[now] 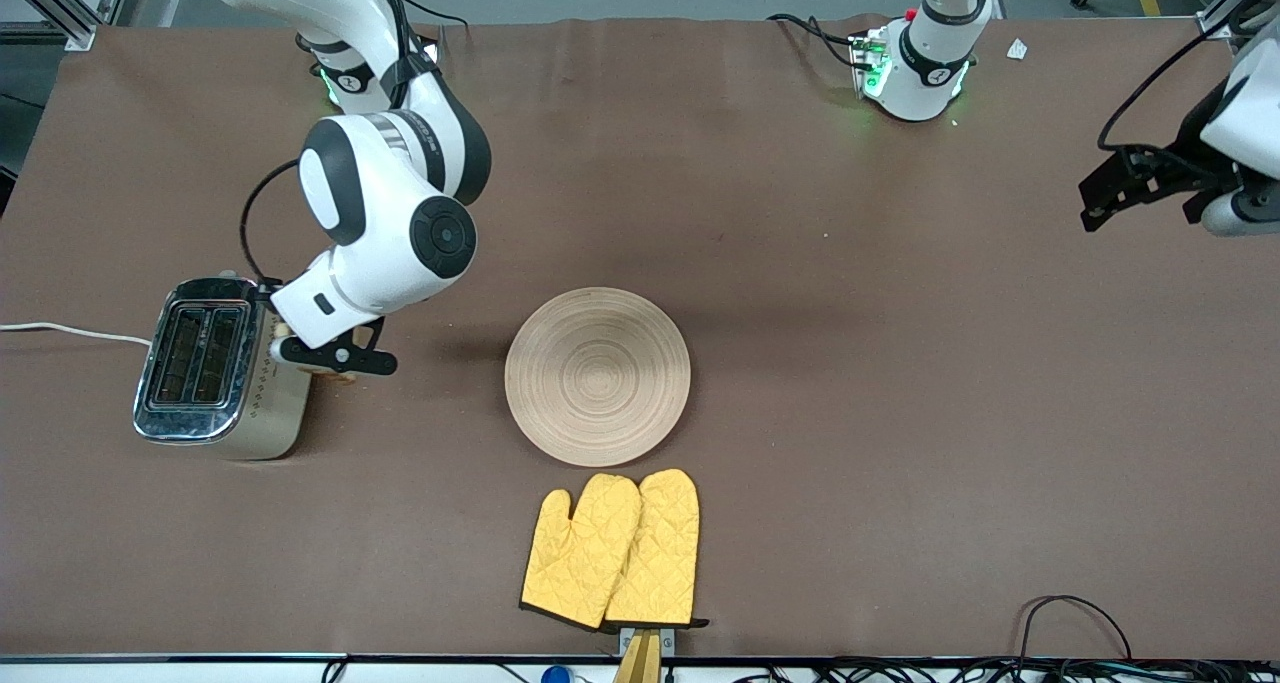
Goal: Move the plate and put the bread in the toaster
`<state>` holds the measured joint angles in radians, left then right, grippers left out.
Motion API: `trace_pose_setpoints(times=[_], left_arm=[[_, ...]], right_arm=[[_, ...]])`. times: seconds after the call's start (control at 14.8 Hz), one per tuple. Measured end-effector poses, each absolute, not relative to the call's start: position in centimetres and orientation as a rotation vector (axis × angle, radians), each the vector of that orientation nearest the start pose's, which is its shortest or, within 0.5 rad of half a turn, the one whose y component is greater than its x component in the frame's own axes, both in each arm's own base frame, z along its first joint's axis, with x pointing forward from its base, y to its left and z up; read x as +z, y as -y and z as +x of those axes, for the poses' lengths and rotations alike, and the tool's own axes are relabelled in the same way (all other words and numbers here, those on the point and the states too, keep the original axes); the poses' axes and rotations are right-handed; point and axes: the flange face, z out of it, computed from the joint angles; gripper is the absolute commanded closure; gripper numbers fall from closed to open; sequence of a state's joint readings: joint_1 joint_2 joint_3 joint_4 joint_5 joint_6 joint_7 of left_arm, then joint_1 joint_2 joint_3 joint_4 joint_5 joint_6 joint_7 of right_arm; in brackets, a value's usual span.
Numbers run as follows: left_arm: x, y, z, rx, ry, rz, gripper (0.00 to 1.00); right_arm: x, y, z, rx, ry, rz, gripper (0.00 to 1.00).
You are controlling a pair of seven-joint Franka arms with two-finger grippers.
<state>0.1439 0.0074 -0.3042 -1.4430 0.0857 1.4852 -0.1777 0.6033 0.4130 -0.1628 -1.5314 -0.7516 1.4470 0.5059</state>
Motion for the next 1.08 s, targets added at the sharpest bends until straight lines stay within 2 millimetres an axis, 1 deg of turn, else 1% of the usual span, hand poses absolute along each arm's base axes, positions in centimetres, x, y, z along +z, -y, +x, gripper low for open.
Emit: trace_pose_setpoints(times=[0.07, 0.27, 0.41, 0.54, 0.68, 1.08], left_arm=[[67.5, 7.5, 53.8, -0.076, 0.027, -3.064, 0.00], [67.7, 6.7, 53.3, -0.073, 0.007, -3.080, 0.00], [67.4, 6.5, 53.4, -0.068, -0.009, -3.082, 0.00], [67.3, 7.0, 53.8, -0.104, -0.024, -3.088, 0.00], [67.1, 7.4, 53.9, -0.108, -0.034, -3.106, 0.00], [65.7, 7.7, 53.8, -0.047, -0.039, -3.128, 0.00]], right_arm=[[42.7, -19.6, 60.1, -0.038, -0.026, 2.151, 1.00], [43.0, -14.3, 62.1, -0.026, 0.036, 2.068, 1.00], [43.1, -11.5, 62.8, -0.011, 0.131, 2.054, 1.00], [42.5, -9.2, 63.1, -0.015, 0.206, 2.044, 1.00], [41.5, -8.3, 63.1, -0.023, 0.220, 2.040, 1.00], [39.5, -8.4, 62.6, -0.036, 0.194, 2.040, 1.00]])
